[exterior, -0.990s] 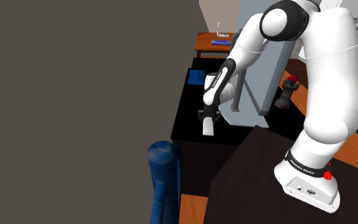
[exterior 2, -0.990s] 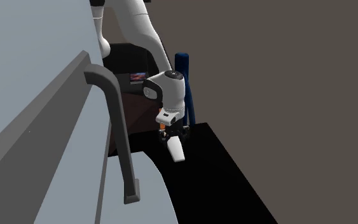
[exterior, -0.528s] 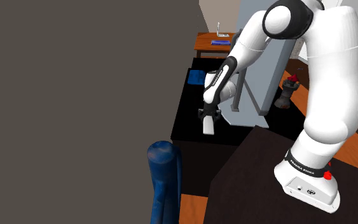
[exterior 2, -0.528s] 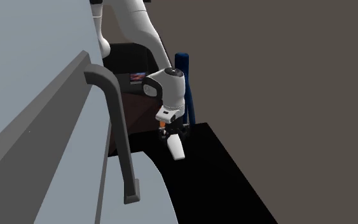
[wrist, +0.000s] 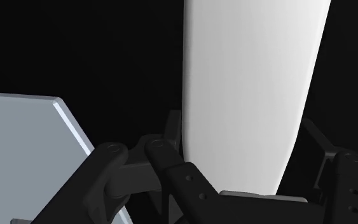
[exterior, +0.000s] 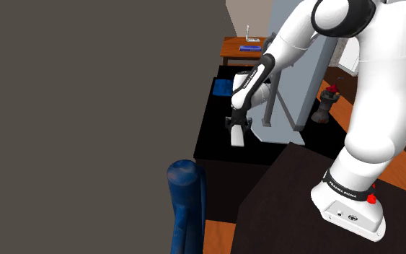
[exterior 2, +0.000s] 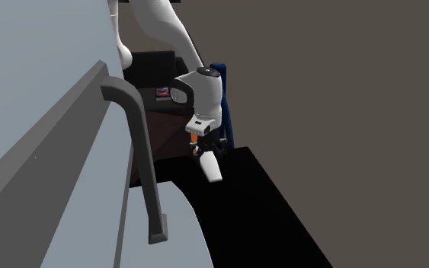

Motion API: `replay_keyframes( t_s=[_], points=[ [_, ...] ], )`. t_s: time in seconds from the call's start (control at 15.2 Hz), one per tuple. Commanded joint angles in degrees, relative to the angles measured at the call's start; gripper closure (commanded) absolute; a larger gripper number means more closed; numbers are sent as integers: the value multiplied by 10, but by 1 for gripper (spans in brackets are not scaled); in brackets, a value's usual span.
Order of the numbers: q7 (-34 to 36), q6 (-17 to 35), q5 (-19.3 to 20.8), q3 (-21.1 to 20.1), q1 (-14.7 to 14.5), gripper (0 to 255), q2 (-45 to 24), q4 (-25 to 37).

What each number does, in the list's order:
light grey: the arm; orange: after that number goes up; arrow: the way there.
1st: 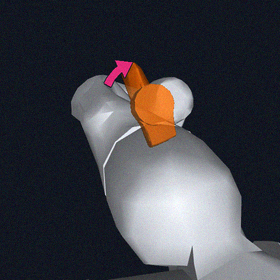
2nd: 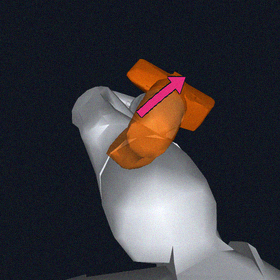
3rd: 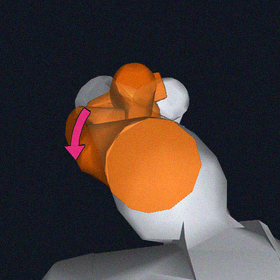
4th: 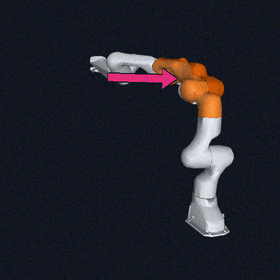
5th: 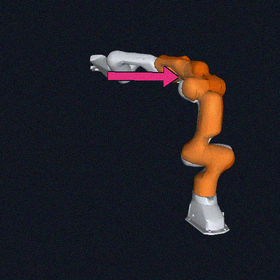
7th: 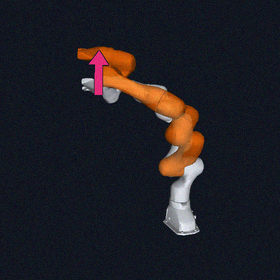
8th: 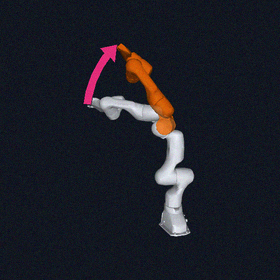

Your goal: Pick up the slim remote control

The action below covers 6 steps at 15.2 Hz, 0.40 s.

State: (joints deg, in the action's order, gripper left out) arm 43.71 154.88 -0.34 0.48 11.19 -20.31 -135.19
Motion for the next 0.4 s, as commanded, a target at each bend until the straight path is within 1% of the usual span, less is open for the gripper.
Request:
replay_keyframes(
  t_s=[0.0,0.2,0.33],
  points=[
    [0,-14,0,0,0,255,15,-2],
    [1,-34,1,0,0,255,38,-4],
    [1,-35,1,0,0,255,39,-4]
  ],
)
